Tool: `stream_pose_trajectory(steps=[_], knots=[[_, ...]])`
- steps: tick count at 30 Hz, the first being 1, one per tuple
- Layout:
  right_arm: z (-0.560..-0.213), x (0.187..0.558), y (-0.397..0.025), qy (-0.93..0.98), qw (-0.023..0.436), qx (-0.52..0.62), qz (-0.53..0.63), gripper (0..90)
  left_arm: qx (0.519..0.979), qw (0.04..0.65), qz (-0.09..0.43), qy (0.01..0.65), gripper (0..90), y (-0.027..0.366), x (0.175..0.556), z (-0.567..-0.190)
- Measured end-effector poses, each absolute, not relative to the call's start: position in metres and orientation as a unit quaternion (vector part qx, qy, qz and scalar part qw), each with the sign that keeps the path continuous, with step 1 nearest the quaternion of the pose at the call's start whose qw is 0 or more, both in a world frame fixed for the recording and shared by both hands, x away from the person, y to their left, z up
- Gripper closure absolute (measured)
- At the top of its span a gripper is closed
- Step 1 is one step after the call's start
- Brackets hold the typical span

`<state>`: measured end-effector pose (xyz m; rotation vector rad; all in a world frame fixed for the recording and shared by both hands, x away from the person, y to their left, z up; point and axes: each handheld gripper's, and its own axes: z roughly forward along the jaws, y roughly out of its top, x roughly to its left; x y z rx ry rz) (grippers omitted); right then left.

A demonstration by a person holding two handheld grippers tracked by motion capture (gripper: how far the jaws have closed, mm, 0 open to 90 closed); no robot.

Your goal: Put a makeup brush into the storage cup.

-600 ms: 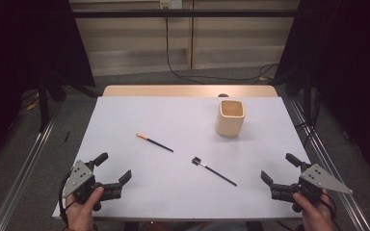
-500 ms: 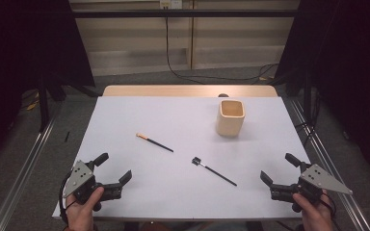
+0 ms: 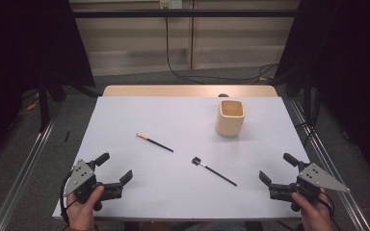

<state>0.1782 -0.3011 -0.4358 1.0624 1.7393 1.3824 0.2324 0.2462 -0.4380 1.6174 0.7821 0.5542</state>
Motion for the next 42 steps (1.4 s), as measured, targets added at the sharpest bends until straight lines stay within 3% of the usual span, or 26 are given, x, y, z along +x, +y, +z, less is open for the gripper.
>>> stream_pose_trajectory(steps=[27,42], knots=[[-0.434,0.176,-0.297,0.671,0.327,0.398,0.533,0.0,0.703,0.592,0.231,0.319,0.7,0.229,0.234,-0.424],[-0.435,0.176,-0.296,0.672,0.325,0.398,0.534,0.0,0.713,0.602,0.204,0.296,0.8,0.211,0.268,-0.408]])
